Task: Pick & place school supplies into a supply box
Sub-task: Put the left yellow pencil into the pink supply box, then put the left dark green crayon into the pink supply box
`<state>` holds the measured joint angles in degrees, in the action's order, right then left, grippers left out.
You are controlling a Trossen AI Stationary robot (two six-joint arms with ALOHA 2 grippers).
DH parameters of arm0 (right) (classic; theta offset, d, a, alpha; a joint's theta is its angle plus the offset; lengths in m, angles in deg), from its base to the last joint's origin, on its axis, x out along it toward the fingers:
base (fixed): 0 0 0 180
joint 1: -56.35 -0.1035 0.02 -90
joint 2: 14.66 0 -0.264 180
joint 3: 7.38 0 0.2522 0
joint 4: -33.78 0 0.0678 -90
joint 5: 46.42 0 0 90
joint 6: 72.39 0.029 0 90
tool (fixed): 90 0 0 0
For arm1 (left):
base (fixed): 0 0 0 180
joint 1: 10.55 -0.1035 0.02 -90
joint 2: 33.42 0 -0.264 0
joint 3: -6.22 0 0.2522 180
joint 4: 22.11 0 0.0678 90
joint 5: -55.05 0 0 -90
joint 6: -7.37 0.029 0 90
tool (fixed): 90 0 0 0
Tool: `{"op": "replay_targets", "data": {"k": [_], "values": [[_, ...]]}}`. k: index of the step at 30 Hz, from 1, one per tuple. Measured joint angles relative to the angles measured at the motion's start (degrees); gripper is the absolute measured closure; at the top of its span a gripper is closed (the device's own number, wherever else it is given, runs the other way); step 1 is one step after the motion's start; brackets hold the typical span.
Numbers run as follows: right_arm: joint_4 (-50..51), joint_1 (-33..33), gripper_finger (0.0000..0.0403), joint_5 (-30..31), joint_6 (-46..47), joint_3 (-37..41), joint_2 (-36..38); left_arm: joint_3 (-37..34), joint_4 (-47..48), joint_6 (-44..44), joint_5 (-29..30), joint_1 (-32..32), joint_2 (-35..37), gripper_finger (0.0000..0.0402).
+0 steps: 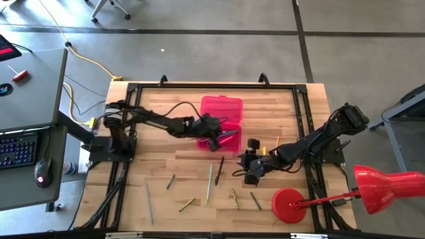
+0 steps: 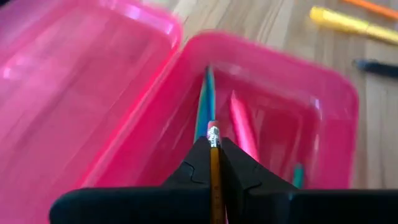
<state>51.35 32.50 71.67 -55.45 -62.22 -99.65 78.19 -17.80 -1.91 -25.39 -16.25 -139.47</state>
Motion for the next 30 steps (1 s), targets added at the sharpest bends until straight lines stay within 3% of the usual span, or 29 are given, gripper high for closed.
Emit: {"op": "replay_targets", "data": {"k": [7,15,25,30], "values": [[-0.23,-0.18,0.0304,0.02,0.72,0.00,0.02,7.45,-4.52,10.17,-3.95,0.03,-6.80,0.0344],[-0.84,-0.18,0.0304,-2.73,2.32,-0.02,0.02,14.74,-1.91,11.52,-4.49,-0.13,-13.47,0.0290],[0.72,-0.20,0.0304,-2.92,5.61,-0.02,0.02,21.64,14.04,13.04,-3.49,-0.30,-10.81,0.0278],[0.73,-0.21,0.0304,-1.38,6.99,-0.02,0.02,30.01,31.16,13.50,-4.42,-0.28,-6.29,0.0304]]}}
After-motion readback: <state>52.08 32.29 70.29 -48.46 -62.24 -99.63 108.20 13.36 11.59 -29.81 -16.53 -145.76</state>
